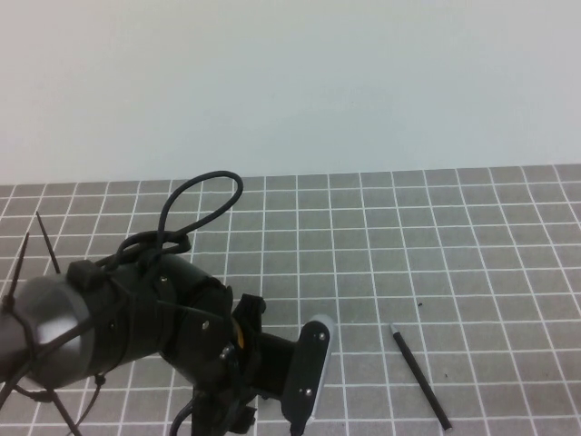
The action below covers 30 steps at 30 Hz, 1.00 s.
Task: Cap the pen
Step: Put the cap on the pen
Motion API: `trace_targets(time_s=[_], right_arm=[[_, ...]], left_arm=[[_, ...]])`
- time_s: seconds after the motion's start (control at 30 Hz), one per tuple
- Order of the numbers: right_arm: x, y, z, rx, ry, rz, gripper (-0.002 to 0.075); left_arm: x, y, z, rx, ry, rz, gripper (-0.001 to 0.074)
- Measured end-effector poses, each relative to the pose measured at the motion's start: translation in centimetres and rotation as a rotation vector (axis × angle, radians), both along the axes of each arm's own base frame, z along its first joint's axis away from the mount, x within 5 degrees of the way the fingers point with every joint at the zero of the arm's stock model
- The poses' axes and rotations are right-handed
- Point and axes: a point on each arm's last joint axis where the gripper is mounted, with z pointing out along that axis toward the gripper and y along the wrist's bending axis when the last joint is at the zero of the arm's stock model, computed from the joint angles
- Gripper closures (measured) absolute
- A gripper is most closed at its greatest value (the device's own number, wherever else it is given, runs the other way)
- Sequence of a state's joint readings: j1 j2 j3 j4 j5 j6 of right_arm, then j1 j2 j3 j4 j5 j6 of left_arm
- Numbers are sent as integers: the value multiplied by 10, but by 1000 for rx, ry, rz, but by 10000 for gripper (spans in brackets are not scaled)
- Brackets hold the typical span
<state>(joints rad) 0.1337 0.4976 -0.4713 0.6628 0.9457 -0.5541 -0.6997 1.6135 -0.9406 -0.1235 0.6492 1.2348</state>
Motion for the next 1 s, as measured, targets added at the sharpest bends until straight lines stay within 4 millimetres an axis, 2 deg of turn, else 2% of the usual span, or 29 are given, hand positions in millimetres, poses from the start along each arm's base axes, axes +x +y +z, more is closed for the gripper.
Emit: trace_targets(time_s=[0.1,0.27,0.47,0.6,0.73,0.9,1.0], right_arm=[[0,0,0,0,0,0,729],[0,0,0,0,0,0,729],[0,0,0,1,-5,-4,729],[2,-1,1,3,-20,-16,729],[2,-1,1,4,-23,-19,729],[2,-1,-7,6,4,-23,729],[1,1,-13,28,31,-23,729]], left_arm=[[1,1,0,29,-24,-65,394],[8,15,5,151,-39,-220,394],[40,32,28,45,36,-162,394],[56,30,38,13,68,-147,394],[60,20,27,40,88,-184,394],[65,15,2,74,150,-192,394],[66,13,1,63,144,-186,394]])
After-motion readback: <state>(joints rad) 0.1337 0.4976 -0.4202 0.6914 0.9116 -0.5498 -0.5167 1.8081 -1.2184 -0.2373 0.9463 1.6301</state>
